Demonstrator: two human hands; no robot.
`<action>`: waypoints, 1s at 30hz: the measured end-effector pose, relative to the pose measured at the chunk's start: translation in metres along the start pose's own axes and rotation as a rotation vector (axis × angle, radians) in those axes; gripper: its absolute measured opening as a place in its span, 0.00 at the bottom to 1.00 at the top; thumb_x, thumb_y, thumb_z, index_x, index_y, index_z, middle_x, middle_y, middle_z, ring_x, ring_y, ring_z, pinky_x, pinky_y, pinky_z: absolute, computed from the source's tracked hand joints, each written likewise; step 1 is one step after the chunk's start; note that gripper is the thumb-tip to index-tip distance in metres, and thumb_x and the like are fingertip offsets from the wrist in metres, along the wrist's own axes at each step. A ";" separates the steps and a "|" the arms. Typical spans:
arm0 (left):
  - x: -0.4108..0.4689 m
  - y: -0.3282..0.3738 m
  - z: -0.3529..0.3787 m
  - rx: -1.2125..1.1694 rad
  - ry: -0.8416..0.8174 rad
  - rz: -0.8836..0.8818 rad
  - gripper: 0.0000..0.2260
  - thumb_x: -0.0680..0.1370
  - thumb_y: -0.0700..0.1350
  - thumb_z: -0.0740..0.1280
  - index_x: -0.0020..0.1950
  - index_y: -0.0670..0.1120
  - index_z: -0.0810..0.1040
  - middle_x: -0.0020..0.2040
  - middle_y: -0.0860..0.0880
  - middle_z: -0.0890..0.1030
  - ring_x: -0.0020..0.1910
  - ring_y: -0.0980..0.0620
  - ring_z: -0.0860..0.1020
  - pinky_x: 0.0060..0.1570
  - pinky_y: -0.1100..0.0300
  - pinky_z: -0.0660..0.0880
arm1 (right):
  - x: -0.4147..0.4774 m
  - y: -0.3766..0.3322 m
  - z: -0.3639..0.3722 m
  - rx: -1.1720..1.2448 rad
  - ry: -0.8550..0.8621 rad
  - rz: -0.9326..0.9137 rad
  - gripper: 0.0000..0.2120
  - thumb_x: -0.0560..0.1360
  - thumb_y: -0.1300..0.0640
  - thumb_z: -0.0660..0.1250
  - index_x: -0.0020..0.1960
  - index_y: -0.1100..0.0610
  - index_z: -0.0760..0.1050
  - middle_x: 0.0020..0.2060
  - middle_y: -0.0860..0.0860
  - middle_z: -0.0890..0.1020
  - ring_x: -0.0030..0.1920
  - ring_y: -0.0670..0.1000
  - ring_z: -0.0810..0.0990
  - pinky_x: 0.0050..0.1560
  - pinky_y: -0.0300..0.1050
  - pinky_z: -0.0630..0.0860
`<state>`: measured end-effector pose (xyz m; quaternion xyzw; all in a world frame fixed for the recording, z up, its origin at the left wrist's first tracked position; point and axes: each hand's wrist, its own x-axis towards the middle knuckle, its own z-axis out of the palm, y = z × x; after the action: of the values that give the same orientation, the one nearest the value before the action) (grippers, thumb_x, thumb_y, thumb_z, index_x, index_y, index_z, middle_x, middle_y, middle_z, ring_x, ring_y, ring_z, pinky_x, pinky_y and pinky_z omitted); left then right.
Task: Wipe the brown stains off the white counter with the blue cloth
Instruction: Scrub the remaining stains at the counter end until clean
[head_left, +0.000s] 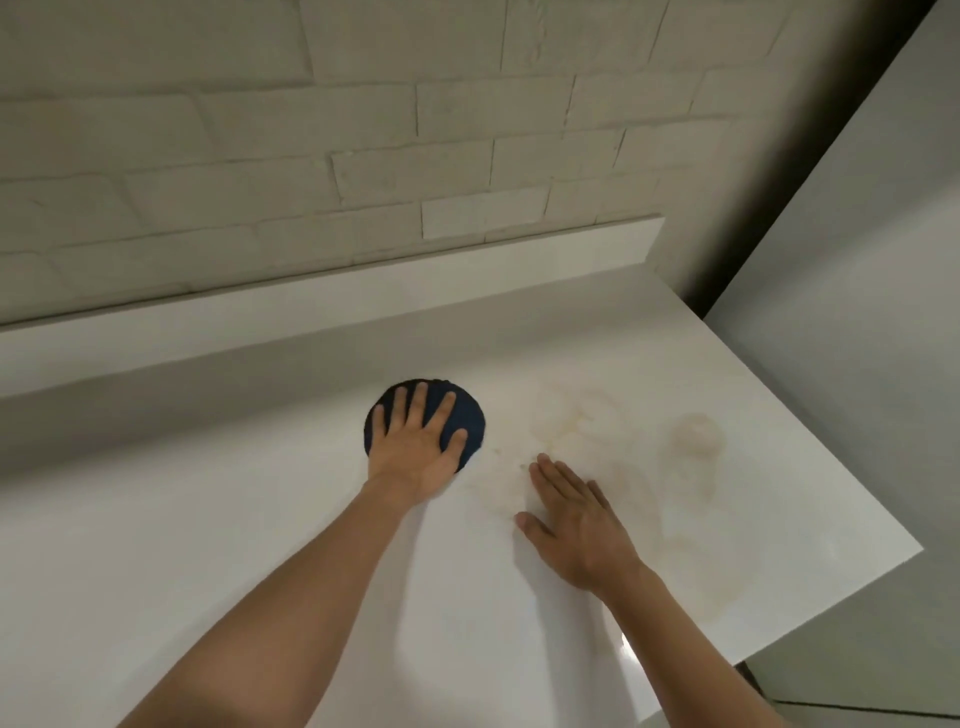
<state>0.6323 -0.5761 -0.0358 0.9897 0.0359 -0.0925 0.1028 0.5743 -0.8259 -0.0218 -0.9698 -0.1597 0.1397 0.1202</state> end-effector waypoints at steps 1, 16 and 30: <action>-0.011 0.004 0.006 0.001 -0.002 0.046 0.30 0.80 0.68 0.40 0.82 0.62 0.43 0.83 0.51 0.42 0.81 0.46 0.39 0.76 0.44 0.36 | 0.001 0.003 -0.002 0.005 -0.015 -0.011 0.34 0.82 0.38 0.51 0.82 0.50 0.45 0.81 0.42 0.45 0.79 0.43 0.43 0.77 0.47 0.41; -0.018 0.012 0.007 -0.030 0.018 -0.028 0.30 0.80 0.67 0.41 0.82 0.62 0.43 0.83 0.50 0.42 0.81 0.46 0.39 0.77 0.44 0.36 | -0.008 0.007 0.000 -0.023 -0.010 -0.051 0.32 0.83 0.39 0.49 0.82 0.50 0.44 0.81 0.42 0.44 0.79 0.42 0.40 0.77 0.49 0.39; -0.033 -0.013 0.004 -0.051 0.004 -0.117 0.30 0.81 0.68 0.43 0.82 0.63 0.43 0.83 0.50 0.41 0.81 0.45 0.40 0.77 0.43 0.37 | -0.008 0.007 0.004 -0.035 0.013 -0.062 0.32 0.83 0.40 0.48 0.82 0.51 0.43 0.81 0.43 0.43 0.79 0.45 0.40 0.78 0.51 0.39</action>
<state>0.5983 -0.5661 -0.0359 0.9832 0.0963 -0.0953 0.1223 0.5672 -0.8341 -0.0254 -0.9672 -0.1915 0.1268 0.1084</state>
